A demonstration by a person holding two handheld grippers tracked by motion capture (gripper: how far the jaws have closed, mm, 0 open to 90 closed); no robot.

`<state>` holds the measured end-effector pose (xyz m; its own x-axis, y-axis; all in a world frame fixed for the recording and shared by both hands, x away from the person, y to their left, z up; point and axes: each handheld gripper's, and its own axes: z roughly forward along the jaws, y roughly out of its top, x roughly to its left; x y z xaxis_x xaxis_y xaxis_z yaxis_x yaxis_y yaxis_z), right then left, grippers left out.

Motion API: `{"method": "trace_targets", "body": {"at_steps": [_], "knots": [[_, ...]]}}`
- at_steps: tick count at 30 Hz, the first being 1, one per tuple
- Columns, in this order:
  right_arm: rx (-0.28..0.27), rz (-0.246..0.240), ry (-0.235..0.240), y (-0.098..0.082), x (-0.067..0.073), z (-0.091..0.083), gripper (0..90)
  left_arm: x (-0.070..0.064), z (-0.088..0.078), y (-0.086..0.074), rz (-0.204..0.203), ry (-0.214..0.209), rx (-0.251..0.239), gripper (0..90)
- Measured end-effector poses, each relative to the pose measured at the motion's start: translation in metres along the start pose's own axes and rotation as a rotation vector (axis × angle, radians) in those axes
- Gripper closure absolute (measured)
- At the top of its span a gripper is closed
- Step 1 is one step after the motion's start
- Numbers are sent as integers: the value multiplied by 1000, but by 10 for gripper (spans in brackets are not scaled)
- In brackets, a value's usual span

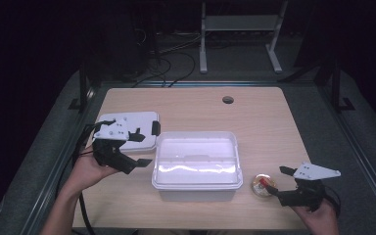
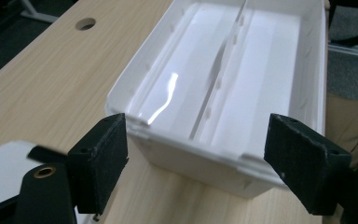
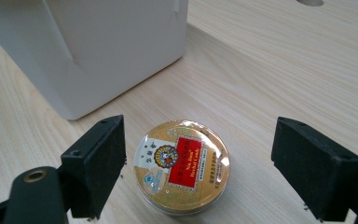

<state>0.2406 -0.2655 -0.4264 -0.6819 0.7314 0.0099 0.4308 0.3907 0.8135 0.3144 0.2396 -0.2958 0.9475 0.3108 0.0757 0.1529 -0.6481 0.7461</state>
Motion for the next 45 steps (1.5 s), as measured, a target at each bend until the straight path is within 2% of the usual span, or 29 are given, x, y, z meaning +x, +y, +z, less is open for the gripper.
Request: {"method": "trace_targets", "body": {"at_steps": [1,2,4,9,16,17,18,24,28,35,37,39,45], "knots": [[-1,-1,0,0,0,0,172,0,0,0,0,0,0,220],[-1,-2,0,0,0,0,172,-1,4,10,19,-15,21,220],[-2,-1,0,1,0,0,171,-1,9,20,31,-29,40,220],[-5,-8,2,1,1,-1,172,0,22,38,32,-57,73,221],[-9,-5,5,2,1,-2,172,1,49,50,64,-96,144,248],[-9,-4,5,2,1,-2,172,0,53,52,63,-102,148,249],[-10,-4,5,2,1,-2,172,1,56,54,80,-113,158,257],[-11,-8,3,4,2,-2,171,-2,71,68,97,-148,190,308],[-15,-15,2,4,2,-3,172,-4,79,72,104,-159,202,330],[-16,-21,4,6,3,-3,172,-9,103,81,139,-185,284,383],[-15,-22,4,6,3,-2,172,-10,105,82,141,-187,289,392],[-13,-24,5,7,4,-2,172,-11,111,84,156,-197,303,440],[-16,-28,6,7,4,-3,172,-12,122,85,169,-215,349,524]]}}
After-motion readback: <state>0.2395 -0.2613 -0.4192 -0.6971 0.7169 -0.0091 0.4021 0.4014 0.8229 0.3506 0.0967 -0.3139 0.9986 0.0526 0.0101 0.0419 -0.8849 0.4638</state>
